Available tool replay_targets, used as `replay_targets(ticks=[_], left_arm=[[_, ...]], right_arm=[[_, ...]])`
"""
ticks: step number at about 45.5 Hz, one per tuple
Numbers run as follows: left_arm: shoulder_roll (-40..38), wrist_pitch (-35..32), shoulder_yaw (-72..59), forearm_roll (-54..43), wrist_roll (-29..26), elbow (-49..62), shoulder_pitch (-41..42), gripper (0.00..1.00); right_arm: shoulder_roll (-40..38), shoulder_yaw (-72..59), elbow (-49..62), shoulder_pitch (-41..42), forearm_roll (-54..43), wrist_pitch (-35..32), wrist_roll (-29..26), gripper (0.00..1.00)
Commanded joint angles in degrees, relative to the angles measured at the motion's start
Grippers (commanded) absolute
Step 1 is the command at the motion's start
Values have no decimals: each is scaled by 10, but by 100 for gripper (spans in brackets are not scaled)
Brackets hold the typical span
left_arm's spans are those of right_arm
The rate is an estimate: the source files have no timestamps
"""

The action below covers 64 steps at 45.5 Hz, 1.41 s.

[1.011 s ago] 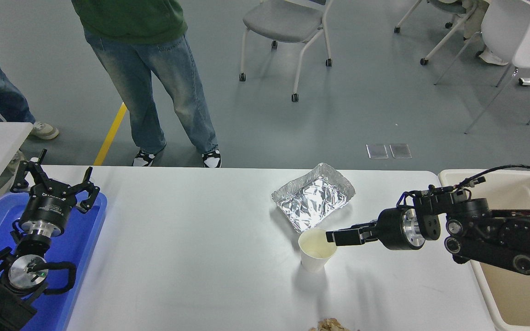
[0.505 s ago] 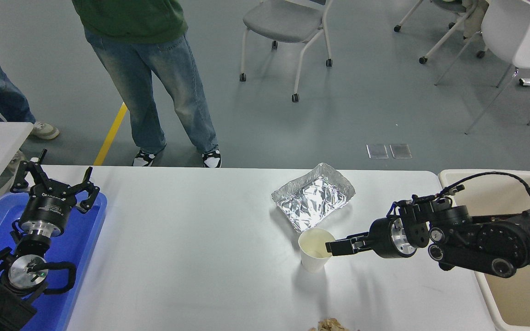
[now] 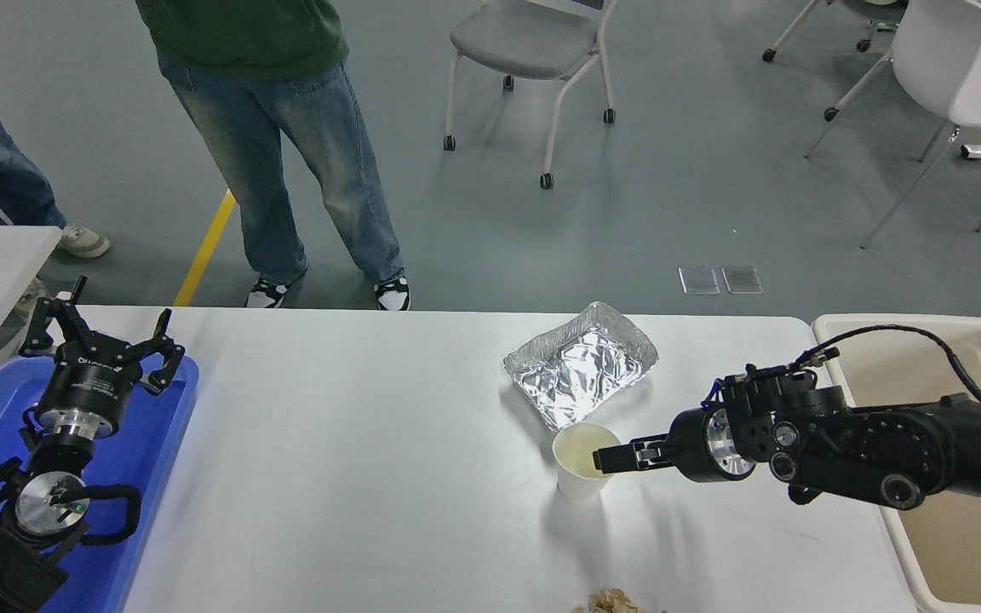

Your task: Clean the table surface

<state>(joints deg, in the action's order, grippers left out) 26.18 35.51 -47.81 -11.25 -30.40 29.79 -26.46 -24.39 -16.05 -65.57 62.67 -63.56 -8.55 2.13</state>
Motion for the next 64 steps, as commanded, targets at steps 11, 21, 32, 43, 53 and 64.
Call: replay_targets(ticks=[11, 21, 32, 43, 53, 64], left_arm=[[0, 0, 0, 0, 0, 0, 0, 100], [0, 0, 0, 0, 1, 0, 0, 100], [0, 0, 0, 0, 0, 0, 0, 100], [0, 0, 0, 0, 0, 0, 0, 100], [0, 0, 0, 0, 0, 0, 0, 100], [0, 0, 0, 0, 0, 0, 0, 100]], right_arm=[[14, -3, 15, -1, 3, -1, -3, 57], [14, -2, 14, 6, 4, -3, -4, 4], [3, 4, 10, 10, 8, -8, -4, 0], [-19, 8, -9, 22, 20, -16, -4, 0], [-49, 9, -38, 43, 39, -17, -3, 0], [-127, 11, -113, 98, 63, -30, -3, 0]])
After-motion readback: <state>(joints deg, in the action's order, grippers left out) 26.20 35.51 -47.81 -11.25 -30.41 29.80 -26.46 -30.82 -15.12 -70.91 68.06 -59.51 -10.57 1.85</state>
